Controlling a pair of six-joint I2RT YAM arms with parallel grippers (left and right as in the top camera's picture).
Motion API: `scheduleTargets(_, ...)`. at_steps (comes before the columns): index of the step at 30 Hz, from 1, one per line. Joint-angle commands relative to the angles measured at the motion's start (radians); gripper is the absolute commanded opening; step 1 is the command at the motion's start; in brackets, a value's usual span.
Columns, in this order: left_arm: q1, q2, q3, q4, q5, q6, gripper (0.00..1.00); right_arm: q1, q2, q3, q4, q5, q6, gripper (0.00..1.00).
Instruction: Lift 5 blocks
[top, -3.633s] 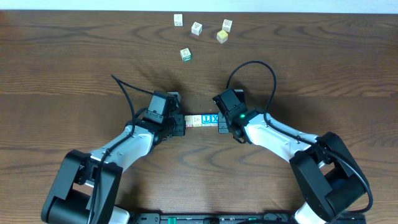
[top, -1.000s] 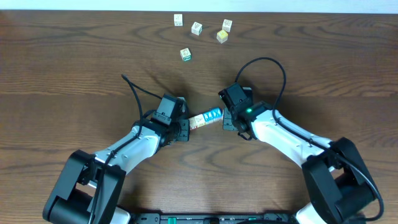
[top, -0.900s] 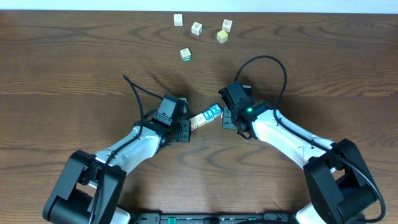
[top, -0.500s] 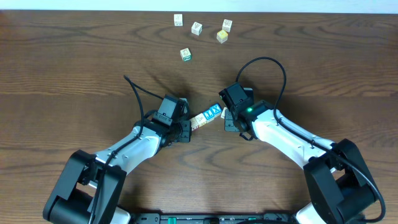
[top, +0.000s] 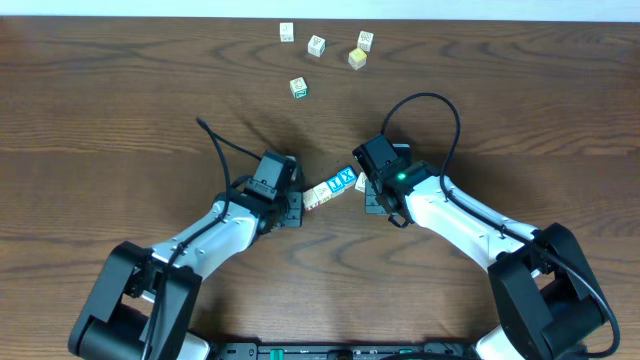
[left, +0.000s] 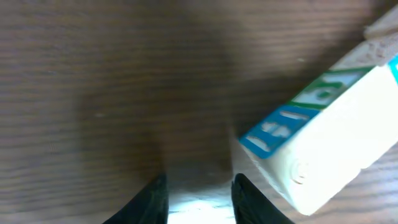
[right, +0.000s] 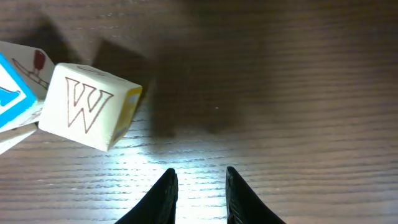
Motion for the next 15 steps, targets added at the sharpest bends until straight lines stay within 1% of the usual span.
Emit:
scheduleTargets(1, 0.044, 0.011, 0.000, -0.022, -0.082, -0.002, 0.40, -0.004, -0.018, 0.014, -0.013, 0.049, -0.005, 0.25)
scheduleTargets(6, 0.127, -0.029, 0.000, -0.023, -0.125, -0.002, 0.44, -0.024, -0.019, 0.014, -0.013, 0.082, -0.005, 0.31)
scheduleTargets(9, 0.182, -0.124, 0.000, -0.023, -0.130, 0.008, 0.47, -0.066, -0.032, 0.014, -0.011, 0.084, -0.005, 0.32)
scheduleTargets(11, 0.212, -0.224, 0.000, -0.031, -0.185, 0.010, 0.50, -0.107, -0.051, 0.014, -0.008, 0.085, -0.005, 0.33)
scheduleTargets(13, 0.228, -0.344, 0.000, -0.046, -0.266, 0.039, 0.51, -0.150, -0.074, 0.014, 0.006, 0.092, -0.005, 0.39)
scheduleTargets(15, 0.229, -0.474, 0.000, -0.066, -0.351, 0.080, 0.54, -0.201, -0.098, 0.014, 0.037, 0.101, -0.010, 0.50)
